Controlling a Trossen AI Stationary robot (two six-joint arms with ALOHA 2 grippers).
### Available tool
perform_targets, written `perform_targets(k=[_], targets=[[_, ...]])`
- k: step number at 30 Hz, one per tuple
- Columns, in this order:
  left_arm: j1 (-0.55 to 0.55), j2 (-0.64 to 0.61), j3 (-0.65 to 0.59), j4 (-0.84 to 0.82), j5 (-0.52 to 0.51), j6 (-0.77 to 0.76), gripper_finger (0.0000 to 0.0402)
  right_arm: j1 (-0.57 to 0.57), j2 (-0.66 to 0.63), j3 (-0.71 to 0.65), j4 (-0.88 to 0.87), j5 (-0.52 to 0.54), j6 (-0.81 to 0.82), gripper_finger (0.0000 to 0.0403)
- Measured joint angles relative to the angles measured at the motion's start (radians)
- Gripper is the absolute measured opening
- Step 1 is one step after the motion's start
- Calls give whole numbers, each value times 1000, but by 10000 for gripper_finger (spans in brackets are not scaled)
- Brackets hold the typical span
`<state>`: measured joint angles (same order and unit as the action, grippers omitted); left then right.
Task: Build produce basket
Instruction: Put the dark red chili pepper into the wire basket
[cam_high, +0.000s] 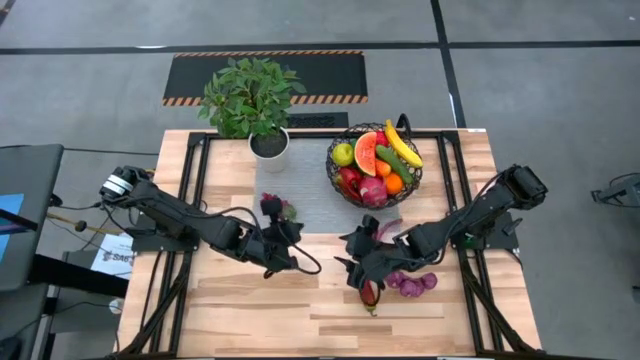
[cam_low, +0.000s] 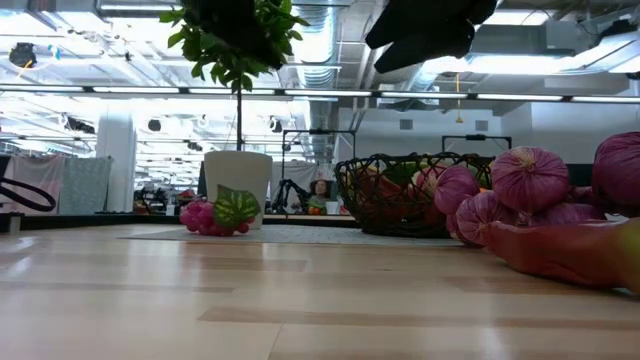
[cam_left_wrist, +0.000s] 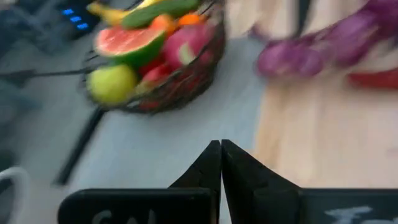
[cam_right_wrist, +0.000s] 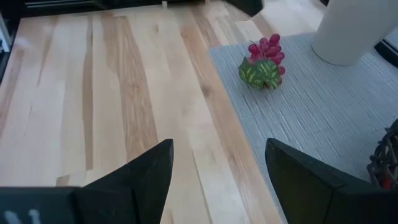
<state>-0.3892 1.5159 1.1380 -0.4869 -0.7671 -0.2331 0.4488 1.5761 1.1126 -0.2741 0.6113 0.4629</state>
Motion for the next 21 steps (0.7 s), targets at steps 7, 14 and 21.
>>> perform_targets(k=[7, 14, 21], targets=[[54, 9, -60, -135, 9, -114, 69, 2, 0, 0, -11, 2, 23, 275], [99, 9, -232, 7, -29, -126, 214, 2, 0, -5, -7, 1, 36, 275], [123, 9, -383, 230, -5, -85, 295, 2, 0, -57, -11, 0, 113, 275]])
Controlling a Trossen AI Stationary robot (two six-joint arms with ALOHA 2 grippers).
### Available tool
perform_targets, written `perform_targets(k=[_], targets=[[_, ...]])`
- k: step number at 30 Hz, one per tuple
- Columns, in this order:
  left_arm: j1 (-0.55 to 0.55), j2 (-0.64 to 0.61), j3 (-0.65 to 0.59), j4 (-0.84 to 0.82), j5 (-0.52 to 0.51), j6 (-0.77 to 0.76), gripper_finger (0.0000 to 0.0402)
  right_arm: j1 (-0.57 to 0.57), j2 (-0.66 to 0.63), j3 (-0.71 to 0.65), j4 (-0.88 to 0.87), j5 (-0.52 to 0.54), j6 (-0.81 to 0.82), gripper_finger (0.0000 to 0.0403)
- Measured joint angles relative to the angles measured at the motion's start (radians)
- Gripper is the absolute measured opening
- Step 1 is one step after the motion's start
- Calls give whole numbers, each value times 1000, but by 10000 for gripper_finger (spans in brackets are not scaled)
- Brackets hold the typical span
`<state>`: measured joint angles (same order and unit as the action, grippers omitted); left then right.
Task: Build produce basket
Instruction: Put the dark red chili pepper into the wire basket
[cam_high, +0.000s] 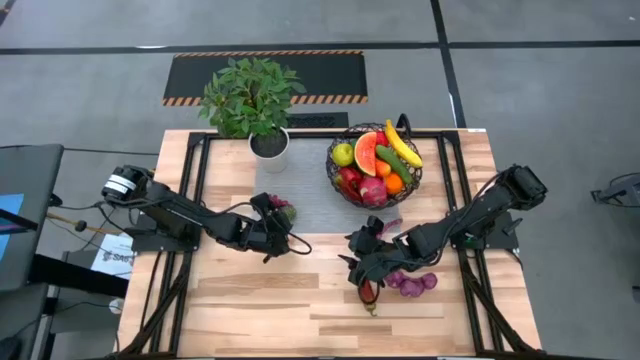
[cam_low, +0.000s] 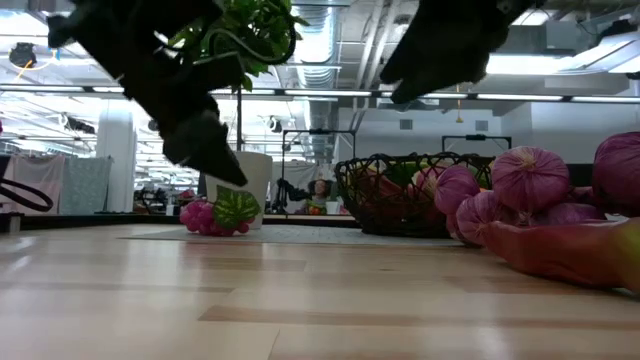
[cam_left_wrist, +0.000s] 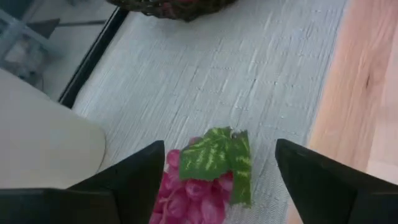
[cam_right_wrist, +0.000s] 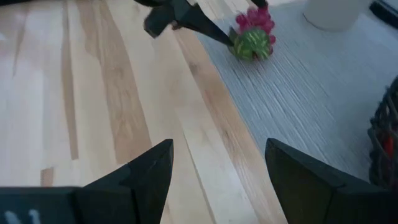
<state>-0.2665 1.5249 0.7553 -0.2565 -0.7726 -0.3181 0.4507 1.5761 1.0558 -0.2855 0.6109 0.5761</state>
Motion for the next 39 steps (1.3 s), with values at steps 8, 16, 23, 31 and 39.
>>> perform_targets(k=[8, 16, 23, 31, 39], targets=[[34, 0, -109, 133, -21, 70, 276, -1, 0, -18, 5, -2, 46, 275], [79, 0, -124, 147, 37, 54, 153, 17, 0, -18, 2, -113, 247, 275], [108, 0, -124, 144, 103, 66, 10, 105, 0, -18, 2, -290, 522, 275], [110, 0, -124, 143, 119, 60, 1, 222, 0, -18, -57, -406, 845, 274], [102, 0, -124, 143, 121, 58, 0, 256, 0, -18, -178, -383, 1069, 274]])
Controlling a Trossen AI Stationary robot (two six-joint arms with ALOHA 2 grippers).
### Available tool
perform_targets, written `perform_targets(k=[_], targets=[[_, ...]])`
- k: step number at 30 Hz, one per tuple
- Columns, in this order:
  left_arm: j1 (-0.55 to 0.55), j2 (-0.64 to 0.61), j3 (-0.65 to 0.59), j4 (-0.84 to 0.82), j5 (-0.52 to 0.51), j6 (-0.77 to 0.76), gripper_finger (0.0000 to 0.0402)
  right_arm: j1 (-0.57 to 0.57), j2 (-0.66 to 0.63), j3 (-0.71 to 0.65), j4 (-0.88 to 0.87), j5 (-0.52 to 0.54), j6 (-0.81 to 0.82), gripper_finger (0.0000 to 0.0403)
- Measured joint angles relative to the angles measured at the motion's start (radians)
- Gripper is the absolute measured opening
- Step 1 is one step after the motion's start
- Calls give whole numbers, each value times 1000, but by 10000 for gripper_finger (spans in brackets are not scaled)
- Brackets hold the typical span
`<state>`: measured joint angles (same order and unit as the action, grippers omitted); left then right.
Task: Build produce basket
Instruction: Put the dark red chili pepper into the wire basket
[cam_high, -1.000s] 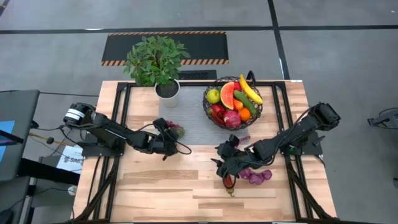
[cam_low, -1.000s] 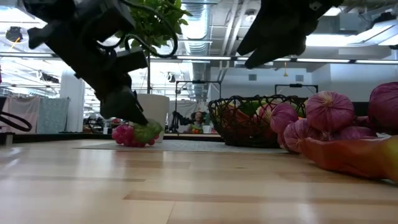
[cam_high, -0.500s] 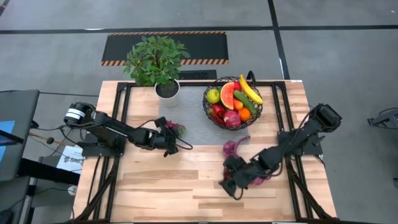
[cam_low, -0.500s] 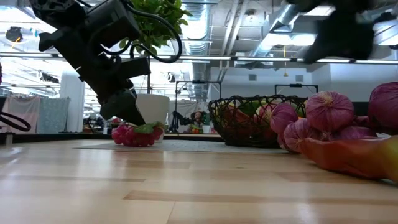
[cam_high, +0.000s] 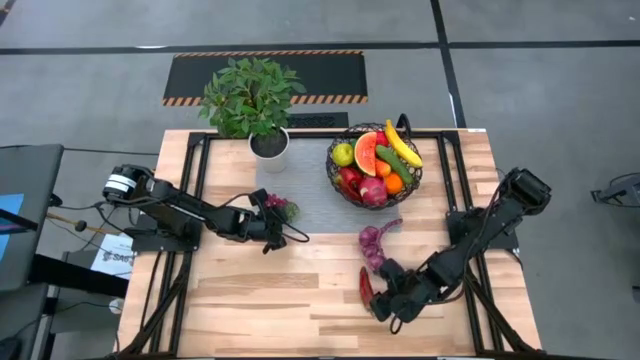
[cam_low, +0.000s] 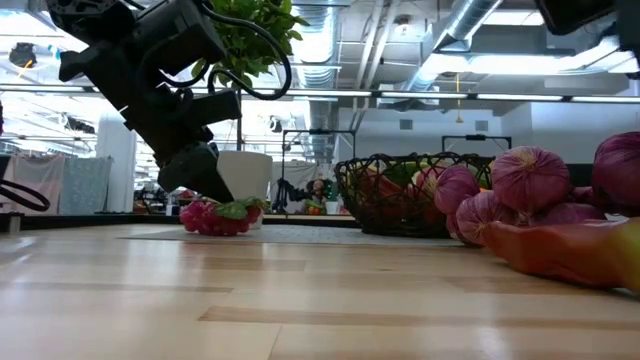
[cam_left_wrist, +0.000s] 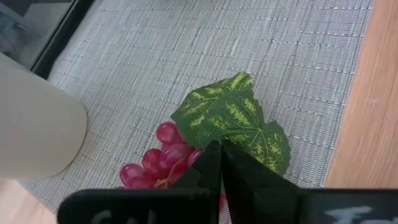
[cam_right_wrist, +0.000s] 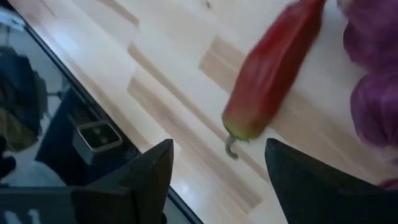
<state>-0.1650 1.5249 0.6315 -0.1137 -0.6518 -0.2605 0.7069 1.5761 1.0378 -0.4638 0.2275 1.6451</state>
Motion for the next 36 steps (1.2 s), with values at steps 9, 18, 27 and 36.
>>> perform_targets(k=[9, 18, 27, 36], targets=[[0, 0, 0, 3, 0, -17, 0, -15, 55, 0, 16, 20, 7, 274], [0, 0, 0, 20, 18, -14, 0, -57, 157, 2, 26, -10, 39, 274], [0, 0, 1, 62, 28, -15, 0, -82, 165, 41, -97, -10, 41, 274], [0, 0, 1, 85, 40, -12, 0, -91, 190, 44, -102, -26, 55, 274]])
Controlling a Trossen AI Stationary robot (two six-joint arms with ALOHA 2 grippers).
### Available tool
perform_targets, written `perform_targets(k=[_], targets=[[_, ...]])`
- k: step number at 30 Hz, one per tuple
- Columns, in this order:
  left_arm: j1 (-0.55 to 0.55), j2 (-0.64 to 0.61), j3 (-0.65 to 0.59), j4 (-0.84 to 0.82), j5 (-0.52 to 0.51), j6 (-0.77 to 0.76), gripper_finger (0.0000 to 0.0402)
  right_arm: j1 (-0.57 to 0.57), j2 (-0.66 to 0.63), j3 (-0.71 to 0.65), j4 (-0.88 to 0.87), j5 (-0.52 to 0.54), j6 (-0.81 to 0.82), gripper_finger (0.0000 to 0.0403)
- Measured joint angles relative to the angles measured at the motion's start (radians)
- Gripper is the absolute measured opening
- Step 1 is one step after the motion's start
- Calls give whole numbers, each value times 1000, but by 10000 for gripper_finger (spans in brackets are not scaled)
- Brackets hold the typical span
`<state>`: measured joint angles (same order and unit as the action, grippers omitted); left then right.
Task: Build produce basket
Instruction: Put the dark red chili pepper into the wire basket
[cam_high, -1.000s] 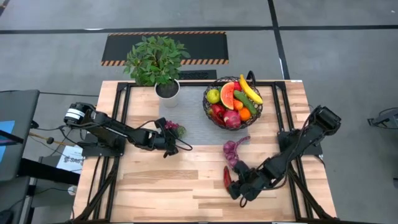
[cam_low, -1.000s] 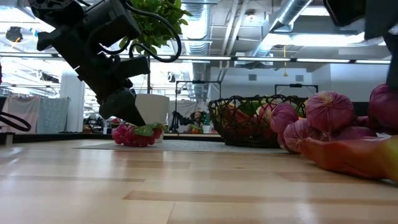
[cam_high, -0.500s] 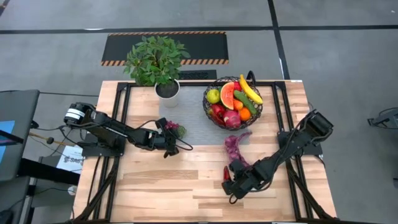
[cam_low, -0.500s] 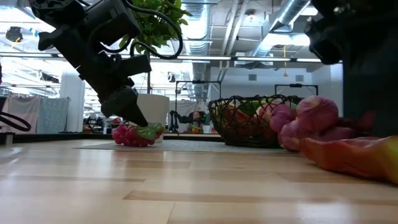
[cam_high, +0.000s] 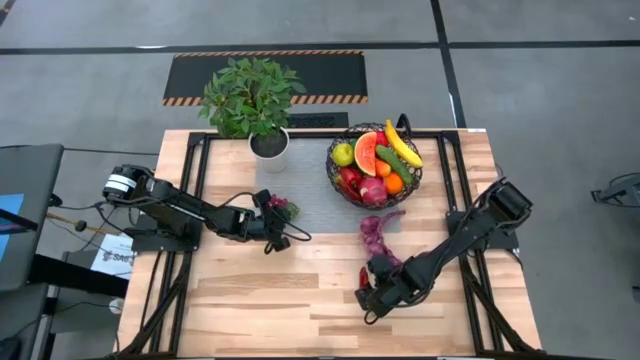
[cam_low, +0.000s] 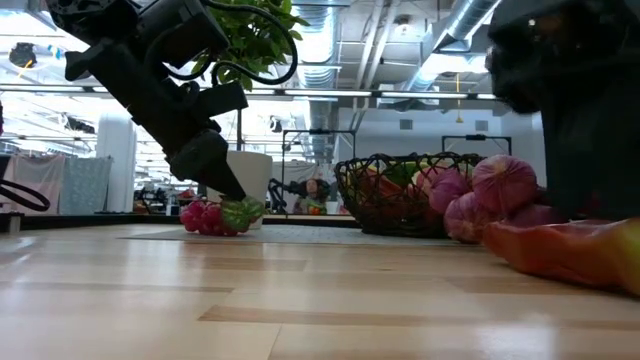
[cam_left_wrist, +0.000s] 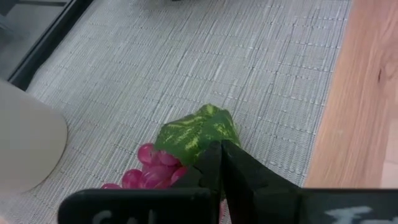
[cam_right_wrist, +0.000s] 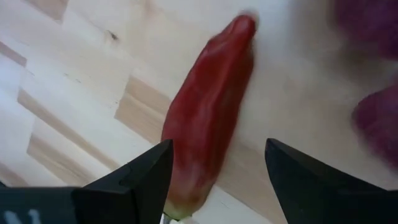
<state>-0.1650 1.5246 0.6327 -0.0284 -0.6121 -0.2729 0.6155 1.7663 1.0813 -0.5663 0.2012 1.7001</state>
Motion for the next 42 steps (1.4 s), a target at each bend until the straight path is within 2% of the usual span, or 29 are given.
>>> perform_targets(k=[18, 22, 31, 36, 42], targets=[[1, 0, 1, 51, -2, 37, 0, -17, 71, 1, 15, -92, 2, 270], [1, 0, 1, 48, -2, 37, 0, -18, 74, 1, 9, -95, 15, 242], [2, 0, 1, 49, -3, 51, 0, -18, 76, 23, -16, -100, 37, 140], [3, 0, 1, 48, -3, 52, 0, -23, 83, 82, -31, -120, -2, 138], [3, 0, 0, 48, -2, 52, 0, -39, 81, 224, -48, -87, -190, 152]])
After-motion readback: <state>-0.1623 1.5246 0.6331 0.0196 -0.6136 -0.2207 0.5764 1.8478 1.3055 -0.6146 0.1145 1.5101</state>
